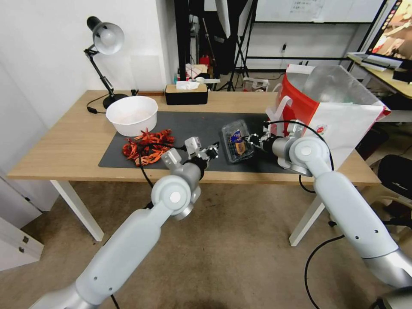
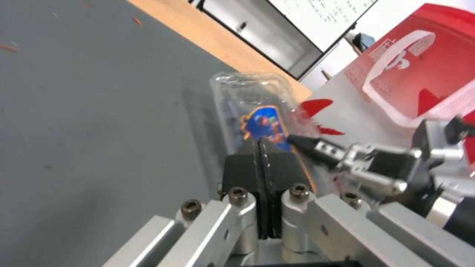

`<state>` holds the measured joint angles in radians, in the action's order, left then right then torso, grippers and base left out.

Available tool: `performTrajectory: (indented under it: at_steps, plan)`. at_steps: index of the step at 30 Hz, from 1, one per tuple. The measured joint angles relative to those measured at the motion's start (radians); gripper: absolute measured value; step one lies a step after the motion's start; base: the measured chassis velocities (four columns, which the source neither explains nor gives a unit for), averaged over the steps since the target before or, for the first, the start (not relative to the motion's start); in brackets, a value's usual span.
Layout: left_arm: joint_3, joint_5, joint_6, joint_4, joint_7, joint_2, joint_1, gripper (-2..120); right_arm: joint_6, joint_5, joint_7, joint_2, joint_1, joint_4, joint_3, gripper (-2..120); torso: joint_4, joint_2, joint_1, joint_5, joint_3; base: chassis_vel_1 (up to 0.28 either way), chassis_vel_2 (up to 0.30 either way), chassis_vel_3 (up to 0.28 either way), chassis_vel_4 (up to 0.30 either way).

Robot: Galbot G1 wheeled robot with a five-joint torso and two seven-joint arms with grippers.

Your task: Close the takeout container lid, then place the container into the takeout bag.

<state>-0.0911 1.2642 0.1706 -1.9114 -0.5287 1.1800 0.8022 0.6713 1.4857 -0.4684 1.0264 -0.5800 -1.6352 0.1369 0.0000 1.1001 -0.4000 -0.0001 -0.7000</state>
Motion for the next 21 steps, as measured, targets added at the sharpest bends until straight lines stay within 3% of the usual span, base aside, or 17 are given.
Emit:
performTrajectory:
  at_steps: [6, 9, 14, 16, 17, 21]
  plan:
    - [0.028, -0.137, -0.015, -0.034, 0.050, -0.037, 0.067, 17, -0.008, 0.001, 0.012, 0.000, -0.005, -0.015, 0.010, 0, -0.0001, 0.000, 0.000, 0.0000, 0.000, 0.000, 0.000, 0.000, 0.000]
    - [0.063, -0.290, -0.057, -0.048, 0.120, -0.082, 0.136, 33, -0.015, 0.001, 0.022, -0.002, -0.008, -0.025, 0.013, 0, 0.0000, 0.000, 0.000, -0.0001, 0.000, 0.000, 0.000, 0.000, 0.000]
    - [0.110, -0.432, -0.107, -0.063, 0.183, -0.132, 0.224, 47, -0.020, 0.001, 0.030, -0.001, -0.009, -0.030, 0.014, 0, -0.0001, 0.000, 0.000, -0.0002, 0.000, 0.000, 0.000, 0.000, 0.000]
    - [0.142, -0.553, -0.150, -0.066, 0.221, -0.161, 0.283, 57, -0.024, 0.000, 0.037, 0.004, -0.009, -0.033, 0.014, 0, 0.0001, 0.000, 0.000, 0.0000, 0.000, 0.000, 0.000, 0.000, 0.000]
    - [0.161, -0.619, -0.169, -0.070, 0.231, -0.174, 0.323, 64, -0.025, 0.000, 0.039, 0.008, -0.008, -0.035, 0.014, 0, 0.0002, 0.000, 0.000, -0.0001, 0.000, 0.000, 0.000, 0.000, 0.000]
    - [0.195, -0.689, -0.184, -0.081, 0.234, -0.187, 0.378, 73, -0.027, 0.000, 0.040, 0.015, -0.007, -0.037, 0.014, 0, 0.0001, 0.000, 0.000, 0.0000, 0.000, 0.000, 0.000, 0.000, 0.000]
